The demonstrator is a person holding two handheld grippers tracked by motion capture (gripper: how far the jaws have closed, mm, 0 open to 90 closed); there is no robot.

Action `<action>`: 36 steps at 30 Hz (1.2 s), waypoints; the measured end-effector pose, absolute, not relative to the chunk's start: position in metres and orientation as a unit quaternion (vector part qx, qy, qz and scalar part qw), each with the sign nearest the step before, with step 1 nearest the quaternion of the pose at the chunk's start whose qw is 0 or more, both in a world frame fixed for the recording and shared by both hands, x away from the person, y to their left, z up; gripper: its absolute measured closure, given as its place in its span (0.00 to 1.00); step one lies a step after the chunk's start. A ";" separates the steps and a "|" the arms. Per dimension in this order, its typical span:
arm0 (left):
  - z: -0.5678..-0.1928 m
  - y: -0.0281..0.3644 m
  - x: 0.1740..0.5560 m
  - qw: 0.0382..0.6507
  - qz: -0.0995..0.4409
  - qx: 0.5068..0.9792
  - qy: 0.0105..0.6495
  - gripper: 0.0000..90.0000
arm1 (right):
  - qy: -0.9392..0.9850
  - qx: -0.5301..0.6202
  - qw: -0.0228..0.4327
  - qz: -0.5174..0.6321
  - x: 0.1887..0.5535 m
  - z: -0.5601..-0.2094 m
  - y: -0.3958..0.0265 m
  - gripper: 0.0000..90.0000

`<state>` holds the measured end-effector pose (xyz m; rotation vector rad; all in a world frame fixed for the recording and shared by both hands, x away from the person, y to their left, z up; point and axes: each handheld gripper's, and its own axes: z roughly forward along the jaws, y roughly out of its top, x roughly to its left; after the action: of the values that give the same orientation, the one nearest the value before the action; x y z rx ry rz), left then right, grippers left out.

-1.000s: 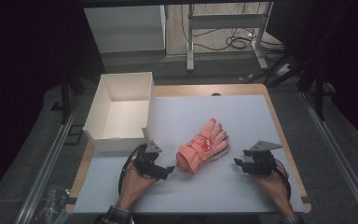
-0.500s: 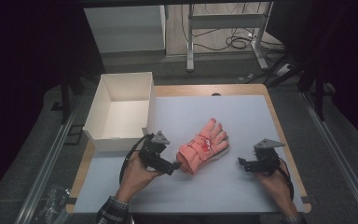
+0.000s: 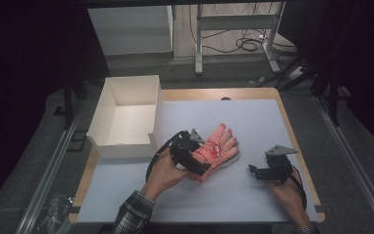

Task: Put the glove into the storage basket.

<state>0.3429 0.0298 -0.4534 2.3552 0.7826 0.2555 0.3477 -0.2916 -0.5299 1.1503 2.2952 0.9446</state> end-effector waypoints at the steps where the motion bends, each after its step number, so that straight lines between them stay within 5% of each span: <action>1: -0.456 0.026 0.345 0.314 0.097 0.896 0.299 0.00 | 0.822 0.412 0.202 0.338 0.348 -0.530 -0.292 0.17; 24: -0.521 0.012 0.356 0.286 0.065 0.896 0.332 0.01 | 0.822 0.411 0.203 0.338 0.348 -0.530 -0.292 0.17; 31: -0.525 0.007 0.347 0.269 0.073 0.905 0.322 0.11 | 0.822 0.411 0.203 0.338 0.347 -0.530 -0.292 0.17; 36: -0.518 0.007 0.345 0.257 0.072 0.910 0.316 0.30 | 0.822 0.411 0.204 0.338 0.347 -0.530 -0.292 0.17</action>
<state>0.3450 0.0071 -0.5184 2.4702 0.8570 0.1962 0.3473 -0.2915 -0.5302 1.1473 2.2928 0.9429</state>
